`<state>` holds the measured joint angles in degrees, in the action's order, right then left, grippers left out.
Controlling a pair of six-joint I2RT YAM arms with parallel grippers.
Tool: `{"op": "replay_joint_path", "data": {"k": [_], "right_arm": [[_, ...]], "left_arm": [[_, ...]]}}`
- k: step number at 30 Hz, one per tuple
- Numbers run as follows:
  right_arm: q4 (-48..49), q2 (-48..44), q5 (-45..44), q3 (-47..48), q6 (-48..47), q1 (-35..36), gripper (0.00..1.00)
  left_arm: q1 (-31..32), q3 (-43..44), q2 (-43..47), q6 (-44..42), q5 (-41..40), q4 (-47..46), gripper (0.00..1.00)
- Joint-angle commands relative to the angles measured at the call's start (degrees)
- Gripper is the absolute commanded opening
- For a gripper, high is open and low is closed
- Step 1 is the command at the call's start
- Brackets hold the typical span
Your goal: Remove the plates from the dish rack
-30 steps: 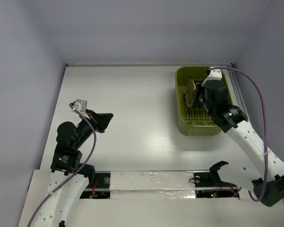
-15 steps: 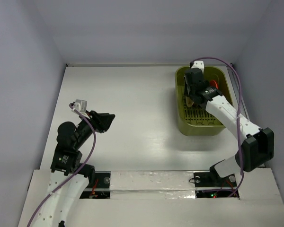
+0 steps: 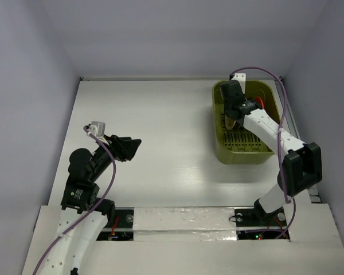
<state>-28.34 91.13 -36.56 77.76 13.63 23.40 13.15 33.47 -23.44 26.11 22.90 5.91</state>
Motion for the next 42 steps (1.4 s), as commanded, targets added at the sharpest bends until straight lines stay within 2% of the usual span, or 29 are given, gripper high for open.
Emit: {"op": "replay_joint_path", "data": {"k": [1, 7, 10, 14, 17, 21, 36, 40, 42], "right_arm": [[0.39, 1.41, -3.26, 2.66, -0.62, -0.81, 0.33], [1.00, 3.17, -4.58, 2.58, -0.88, -1.34, 0.33], [1.09, 4.76, -4.93, 2.93, -0.88, -1.34, 0.29], [0.92, 5.37, -5.89, 3.45, -0.62, -1.34, 0.20], [1.27, 4.23, -5.98, 3.54, -0.79, -1.34, 0.07], [0.22, 2.65, -6.60, 4.77, -1.23, -1.34, 0.03], [-6.47, -5.86, -10.03, 11.01, -4.14, 1.29, 0.00], [-6.82, -10.95, -7.14, 12.33, -3.78, 2.79, 0.00], [-5.86, -13.07, -1.89, 12.51, -3.00, 4.46, 0.00]], "left_arm": [[0.30, 0.54, 0.41, 0.08, 0.48, -2.05, 0.51], [0.30, 0.45, 0.33, 0.08, 0.57, -2.13, 0.51], [0.30, 0.54, 0.33, 0.08, 0.75, -2.13, 0.51], [0.30, 0.54, 0.33, 0.08, 0.83, -2.13, 0.51], [0.30, 0.45, 0.24, 0.08, 0.92, -2.22, 0.51], [0.30, 0.45, 0.24, 0.17, 1.01, -2.22, 0.51], [0.30, 0.45, -0.03, 0.26, 1.36, -2.48, 0.51], [0.30, 0.36, -0.02, 0.17, 1.36, -2.48, 0.51], [0.30, 0.36, 0.06, 0.17, 1.19, -2.48, 0.50]]}}
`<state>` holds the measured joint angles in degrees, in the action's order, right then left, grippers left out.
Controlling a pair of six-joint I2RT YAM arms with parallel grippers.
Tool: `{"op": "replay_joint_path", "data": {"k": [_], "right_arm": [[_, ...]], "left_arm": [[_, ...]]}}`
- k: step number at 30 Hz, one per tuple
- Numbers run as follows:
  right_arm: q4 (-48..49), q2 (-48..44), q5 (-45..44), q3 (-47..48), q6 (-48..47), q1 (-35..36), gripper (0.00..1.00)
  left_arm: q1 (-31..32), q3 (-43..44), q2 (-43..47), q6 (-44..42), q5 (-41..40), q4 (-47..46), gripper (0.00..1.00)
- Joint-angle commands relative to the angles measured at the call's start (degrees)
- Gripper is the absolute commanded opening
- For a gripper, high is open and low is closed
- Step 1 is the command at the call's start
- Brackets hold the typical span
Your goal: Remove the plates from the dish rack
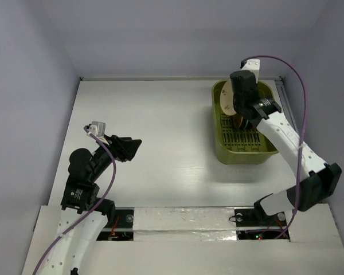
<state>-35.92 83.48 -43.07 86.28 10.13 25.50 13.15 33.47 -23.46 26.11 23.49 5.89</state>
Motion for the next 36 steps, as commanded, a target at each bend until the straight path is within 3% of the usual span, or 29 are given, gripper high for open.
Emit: {"op": "replay_joint_path", "data": {"k": [1, 4, 9, 15, 25, 33, 36], "right_arm": [[3.56, -6.48, 6.92, 3.81, 0.85, 3.06, 0.00], [8.82, -8.16, 17.46, 1.88, 3.57, 7.36, 0.00], [17.80, -0.72, 27.67, -0.24, 9.71, 15.98, 0.00], [23.79, 14.83, 31.72, 4.07, 15.25, 22.40, 0.00], [27.40, 29.27, 36.57, 5.57, 21.07, 24.07, 0.00], [28.80, 31.39, 34.98, 0.38, 22.83, 24.07, 0.26], [29.07, 31.22, 34.11, -1.11, 22.92, 24.07, 0.31]], "left_arm": [[0.30, 0.45, 0.17, 0.17, 0.51, -2.38, 0.50], [0.30, 0.54, 0.35, 0.26, -0.02, -2.03, 0.50], [0.30, 0.98, 0.96, 0.08, -2.04, -1.06, 0.49], [0.30, 1.24, 1.14, 0.00, -3.53, -0.44, 0.49], [0.30, 1.16, 1.05, 0.17, -3.53, -0.44, 0.49], [0.30, 1.16, 1.05, 0.26, -3.27, -0.70, 0.49], [0.30, 1.07, 1.05, 0.17, -3.10, -0.70, 0.49]]}}
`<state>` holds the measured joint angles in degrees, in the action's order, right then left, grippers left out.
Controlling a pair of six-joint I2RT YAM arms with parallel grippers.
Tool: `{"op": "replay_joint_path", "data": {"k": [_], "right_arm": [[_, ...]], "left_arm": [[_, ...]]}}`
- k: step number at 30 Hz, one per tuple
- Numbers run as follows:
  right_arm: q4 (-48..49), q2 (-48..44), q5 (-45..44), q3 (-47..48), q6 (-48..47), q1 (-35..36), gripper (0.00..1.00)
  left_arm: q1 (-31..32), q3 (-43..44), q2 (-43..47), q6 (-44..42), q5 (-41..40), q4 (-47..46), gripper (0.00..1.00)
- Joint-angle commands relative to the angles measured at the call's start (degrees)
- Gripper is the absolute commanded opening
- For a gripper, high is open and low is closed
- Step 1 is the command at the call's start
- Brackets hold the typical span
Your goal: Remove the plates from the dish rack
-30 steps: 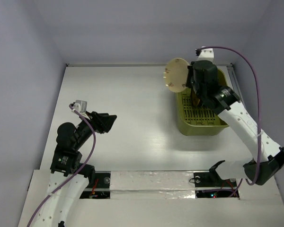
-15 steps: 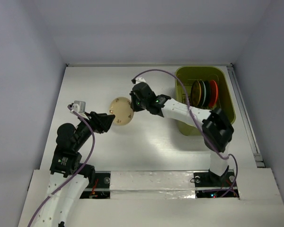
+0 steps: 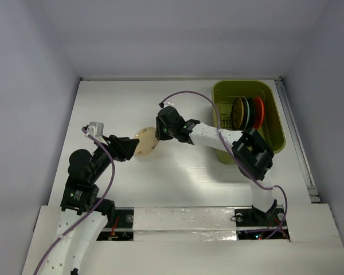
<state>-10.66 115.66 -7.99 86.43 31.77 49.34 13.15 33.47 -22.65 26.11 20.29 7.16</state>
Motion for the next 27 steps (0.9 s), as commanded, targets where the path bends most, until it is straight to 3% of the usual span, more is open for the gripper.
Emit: {"op": "replay_joint_path", "data": {"k": [1, 9, 11, 12, 14, 19, 20, 23, 25, 27], "right_arm": [[3.28, -1.31, -1.41, -1.44, 1.19, 0.23, 0.32], [-0.41, -11.58, -4.65, -2.85, -3.89, 0.23, 0.37], [-2.17, -17.53, -8.34, -4.07, -5.31, 0.23, 0.30], [-2.70, -19.66, -10.36, -4.69, -5.92, 0.23, 0.16], [-3.06, -23.96, -13.02, -7.85, -8.21, -2.92, 0.00], [-5.24, -38.47, -14.15, -14.53, -10.76, -13.20, 0.00], [-5.95, -39.62, -15.29, -15.41, -11.46, -15.83, 0.01], [-10.60, -40.43, -21.27, -14.81, -13.75, -19.36, 0.14], [-13.93, -38.24, -25.21, -13.05, -15.41, -22.00, 0.30], [-17.10, -35.34, -28.29, -11.12, -16.56, -24.10, 0.38]], "left_arm": [[0.30, 1.07, 0.24, 0.26, 0.10, -1.97, 0.49], [0.30, 0.98, 0.51, 0.26, 0.45, -2.23, 0.49], [0.30, 0.98, 0.42, 0.17, 0.62, -2.32, 0.48], [0.30, 0.98, 0.51, 0.26, 0.62, -2.32, 0.48], [0.30, 0.98, 0.59, 0.17, 0.71, -2.24, 0.47], [0.30, 0.98, 0.95, 0.17, 0.80, -2.41, 0.39], [0.30, 0.89, 0.95, 0.17, 0.97, -2.41, 0.31], [0.30, 0.89, 0.86, 0.26, 0.98, -2.50, 0.19], [0.30, 0.89, 0.77, 0.17, 1.06, -2.50, 0.16], [0.30, 0.89, 0.68, 0.26, 1.06, -2.50, 0.15]]}}
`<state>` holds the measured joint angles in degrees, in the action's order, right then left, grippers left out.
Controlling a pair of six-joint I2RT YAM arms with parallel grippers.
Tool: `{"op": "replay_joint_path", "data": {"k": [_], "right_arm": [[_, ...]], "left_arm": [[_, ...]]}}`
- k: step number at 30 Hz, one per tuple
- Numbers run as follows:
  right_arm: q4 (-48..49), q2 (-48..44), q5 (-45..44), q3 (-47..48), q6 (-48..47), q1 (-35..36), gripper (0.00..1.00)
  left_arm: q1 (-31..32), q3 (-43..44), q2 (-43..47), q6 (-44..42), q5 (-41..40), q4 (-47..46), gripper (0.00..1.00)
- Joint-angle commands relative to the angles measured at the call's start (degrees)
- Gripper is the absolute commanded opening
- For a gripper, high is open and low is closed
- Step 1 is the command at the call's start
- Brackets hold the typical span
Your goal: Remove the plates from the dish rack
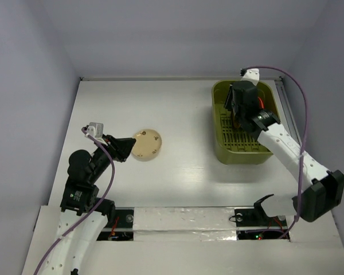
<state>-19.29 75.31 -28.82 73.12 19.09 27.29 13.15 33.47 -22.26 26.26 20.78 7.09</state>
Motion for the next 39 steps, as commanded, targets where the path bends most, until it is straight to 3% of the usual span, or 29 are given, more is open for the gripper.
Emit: {"op": "replay_joint_path", "data": {"k": [1, 8, 29, 39], "right_arm": [[-8.83, 5.02, -7.92, 2.55, -4.23, -2.76, 0.39], [-9.98, 11.87, -10.20, 4.48, -6.79, -6.37, 0.40], [-9.01, 20.40, -11.26, 9.67, -9.60, -9.00, 0.39], [-9.45, 22.34, -12.14, 10.55, -9.95, -9.01, 0.29]], "left_arm": [[0.30, 0.80, 0.29, 0.11, 0.58, -2.43, 0.15], [0.30, 0.89, 0.20, 0.02, 0.50, -2.43, 0.32], [0.30, 0.89, 0.02, 0.02, 0.93, -2.52, 0.34], [0.30, 0.98, 0.20, 0.02, 0.85, -2.52, 0.35]]}}
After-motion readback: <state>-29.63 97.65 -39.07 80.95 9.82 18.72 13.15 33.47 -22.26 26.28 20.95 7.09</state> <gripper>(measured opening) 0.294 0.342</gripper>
